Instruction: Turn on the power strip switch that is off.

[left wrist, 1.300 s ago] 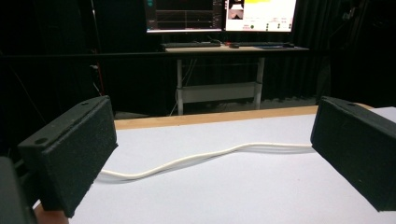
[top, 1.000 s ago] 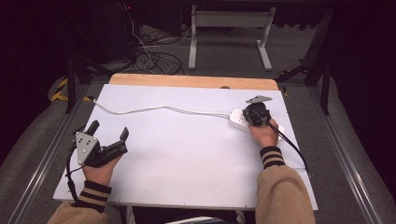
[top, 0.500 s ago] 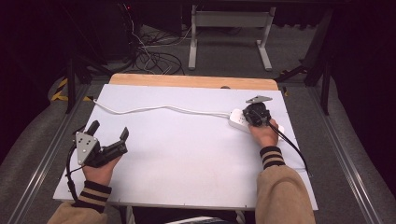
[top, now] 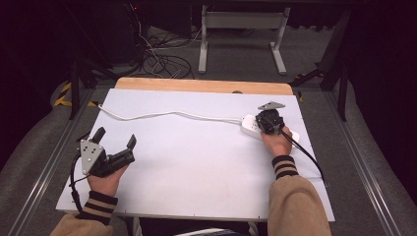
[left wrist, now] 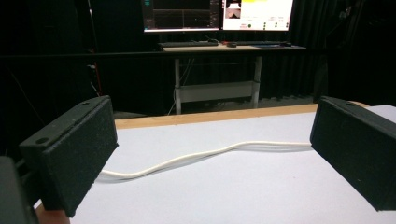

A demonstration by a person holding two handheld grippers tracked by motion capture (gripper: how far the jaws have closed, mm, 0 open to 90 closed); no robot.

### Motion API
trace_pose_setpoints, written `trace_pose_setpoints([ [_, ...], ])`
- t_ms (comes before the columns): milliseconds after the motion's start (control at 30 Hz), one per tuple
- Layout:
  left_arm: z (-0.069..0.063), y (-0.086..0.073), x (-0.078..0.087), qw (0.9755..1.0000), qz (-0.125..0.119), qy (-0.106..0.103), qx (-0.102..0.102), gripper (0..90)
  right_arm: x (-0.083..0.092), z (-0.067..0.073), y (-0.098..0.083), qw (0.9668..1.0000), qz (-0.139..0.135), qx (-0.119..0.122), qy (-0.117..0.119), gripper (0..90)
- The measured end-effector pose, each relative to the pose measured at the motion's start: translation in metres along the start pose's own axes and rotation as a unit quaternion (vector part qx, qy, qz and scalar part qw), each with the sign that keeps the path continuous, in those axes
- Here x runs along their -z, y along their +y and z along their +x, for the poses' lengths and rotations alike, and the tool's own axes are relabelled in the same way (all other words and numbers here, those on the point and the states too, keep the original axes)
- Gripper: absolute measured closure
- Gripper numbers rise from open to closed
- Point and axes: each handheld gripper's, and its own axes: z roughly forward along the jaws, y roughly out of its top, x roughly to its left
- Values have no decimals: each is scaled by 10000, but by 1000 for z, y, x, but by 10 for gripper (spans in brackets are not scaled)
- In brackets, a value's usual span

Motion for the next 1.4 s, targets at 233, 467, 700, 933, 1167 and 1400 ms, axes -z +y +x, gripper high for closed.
trace_pose_setpoints([
  [233,0,-1,-2,10000,42,-7,-14,12,0,0,0,10000,-21,-17,-29,900],
  [467,0,-1,-2,10000,34,-6,6,12,0,1,-1,9999,-25,-121,-61,900],
  [700,0,-1,-2,10000,33,-19,28,13,2,2,-1,9999,-51,-110,-88,900],
  [933,1,-1,-2,10000,38,-16,37,13,23,-3,7,9962,-808,-328,-31,900],
  [1167,1,-1,-2,10000,20,11,19,13,56,-12,8,9916,-1242,-344,101,900],
  [1400,2,0,0,10000,-37,46,46,13,120,-11,-13,9661,-2479,-607,379,900],
])
